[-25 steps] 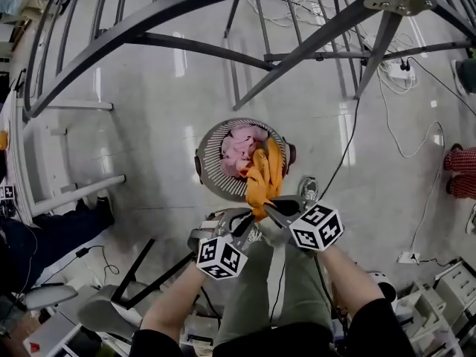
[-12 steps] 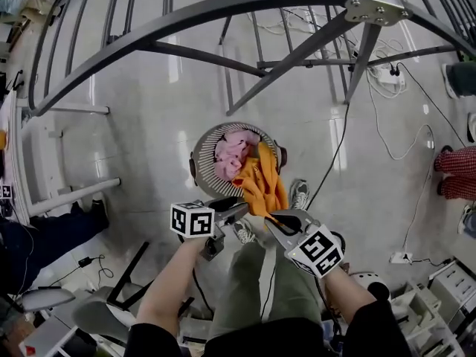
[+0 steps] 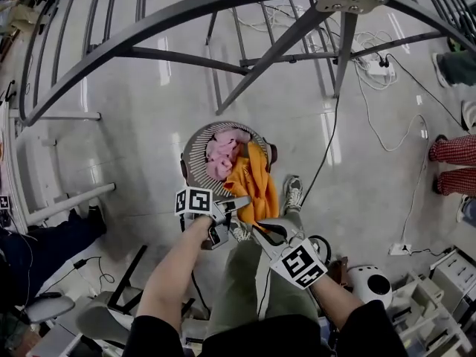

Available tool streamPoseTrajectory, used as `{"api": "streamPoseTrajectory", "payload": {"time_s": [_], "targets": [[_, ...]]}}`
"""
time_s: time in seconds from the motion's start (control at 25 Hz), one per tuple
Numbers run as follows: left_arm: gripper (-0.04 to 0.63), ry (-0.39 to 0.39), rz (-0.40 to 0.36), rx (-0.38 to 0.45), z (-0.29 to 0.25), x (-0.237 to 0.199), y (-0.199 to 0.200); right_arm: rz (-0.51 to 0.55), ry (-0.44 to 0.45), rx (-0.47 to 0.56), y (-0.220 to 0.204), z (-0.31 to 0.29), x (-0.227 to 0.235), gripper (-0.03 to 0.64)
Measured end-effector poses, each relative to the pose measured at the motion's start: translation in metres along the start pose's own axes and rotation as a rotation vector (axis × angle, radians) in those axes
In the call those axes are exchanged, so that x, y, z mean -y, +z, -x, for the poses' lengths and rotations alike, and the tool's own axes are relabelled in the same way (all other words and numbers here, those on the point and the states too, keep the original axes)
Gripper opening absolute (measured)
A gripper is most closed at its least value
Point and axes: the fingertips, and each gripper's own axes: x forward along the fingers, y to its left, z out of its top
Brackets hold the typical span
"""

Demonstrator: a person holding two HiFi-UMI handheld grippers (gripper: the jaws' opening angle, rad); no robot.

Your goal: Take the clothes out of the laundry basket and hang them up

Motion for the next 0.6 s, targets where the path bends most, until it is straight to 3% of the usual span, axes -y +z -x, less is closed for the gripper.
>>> {"api": "streamPoseTrajectory", "payload": {"time_s": [0.08,0.2,0.28,0.36,0.48,0.6], "targets": [[0.314,0.012,0.008,-0.005,-0.004,-0.004,-0.002,0.006,-0.003,-0.004,-0.003,0.000,-0.002,0.018],[0.125,0.035,-0.004,0.081,0.001,-0.003,0.008,-0.023,0.000,-0.005,-0.009,0.000,-0.006,0.018],[0.036,0.047,-0.061,0.122,0.007,0.006,0.014,-0.041,-0.002,-0.008,-0.012,0.001,-0.010,0.018],[0.025,0.054,-0.195,0.142,0.016,0.027,0.018,-0.061,0.004,0.006,-0.009,0.004,-0.016,0.018],[0.021,0.079,-0.499,0.152,0.038,0.068,0.020,-0.090,0.036,0.047,0.002,0.011,-0.029,0.018],[0.021,0.096,-0.788,0.103,0.061,0.107,0.012,-0.112,0.065,0.086,0.015,0.019,-0.042,0.020]]}}
